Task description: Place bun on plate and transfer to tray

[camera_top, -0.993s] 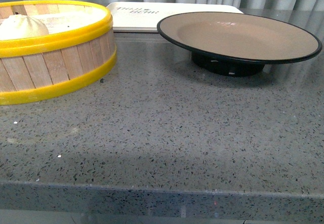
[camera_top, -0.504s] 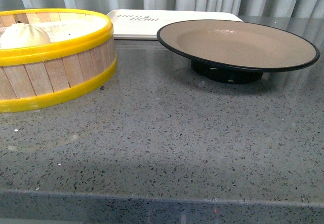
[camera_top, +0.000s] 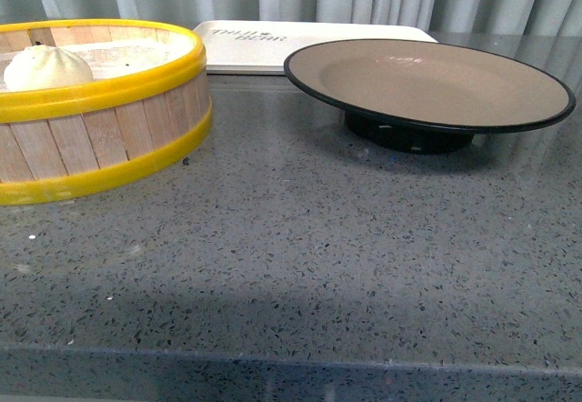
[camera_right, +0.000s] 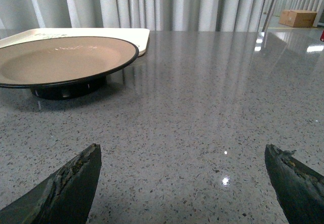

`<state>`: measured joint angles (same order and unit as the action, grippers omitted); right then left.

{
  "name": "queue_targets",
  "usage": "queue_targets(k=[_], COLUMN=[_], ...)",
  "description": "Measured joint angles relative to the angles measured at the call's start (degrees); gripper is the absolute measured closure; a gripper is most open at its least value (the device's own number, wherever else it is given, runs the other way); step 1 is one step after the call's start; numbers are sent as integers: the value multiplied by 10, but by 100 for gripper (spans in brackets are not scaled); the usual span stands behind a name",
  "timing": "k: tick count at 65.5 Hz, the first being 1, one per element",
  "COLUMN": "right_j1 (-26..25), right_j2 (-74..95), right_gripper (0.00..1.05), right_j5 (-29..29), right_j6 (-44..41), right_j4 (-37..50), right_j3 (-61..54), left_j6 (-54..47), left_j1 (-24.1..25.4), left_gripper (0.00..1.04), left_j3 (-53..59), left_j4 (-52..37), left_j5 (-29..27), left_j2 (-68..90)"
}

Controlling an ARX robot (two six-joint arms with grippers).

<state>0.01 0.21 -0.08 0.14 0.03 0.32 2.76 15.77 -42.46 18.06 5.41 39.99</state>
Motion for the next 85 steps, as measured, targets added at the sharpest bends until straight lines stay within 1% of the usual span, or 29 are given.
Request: queue_targets(k=[12, 16, 17, 19, 25, 33, 40, 61, 67, 85], right_j1=[0, 0, 0, 0, 0, 0, 0, 0, 0, 0], right_j2=[0, 0, 0, 0, 0, 0, 0, 0, 0, 0], right_gripper=[8, 8, 8, 8, 8, 8, 8, 8, 8, 8], right_j5=[0, 0, 0, 0, 0, 0, 0, 0, 0, 0], right_j6=[0, 0, 0, 0, 0, 0, 0, 0, 0, 0], right_j4=[0, 0, 0, 0, 0, 0, 0, 0, 0, 0], right_j3=[0, 0, 0, 0, 0, 0, 0, 0, 0, 0], left_j6=[-12, -15, -17, -21, -25, -27, -27, -20, -20, -18], left_j1=[-134, -162, -176, -189, -219, -239, -245, -256, -264, -278], left_gripper=[7, 7, 7, 7, 7, 7, 7, 7, 7, 7], left_j3=[-128, -163, -182, -199, -240, -265, -278, -276, -267, -247], left_j4=[-68, -69, -70, -73, -72, -66, -55, -31, -9, -5], left_j5=[-90, -102, -110, -120, -135, -152, -170, -169, -163, -165], left_j2=[177, 228, 256, 285, 357, 417, 445, 451, 451, 450])
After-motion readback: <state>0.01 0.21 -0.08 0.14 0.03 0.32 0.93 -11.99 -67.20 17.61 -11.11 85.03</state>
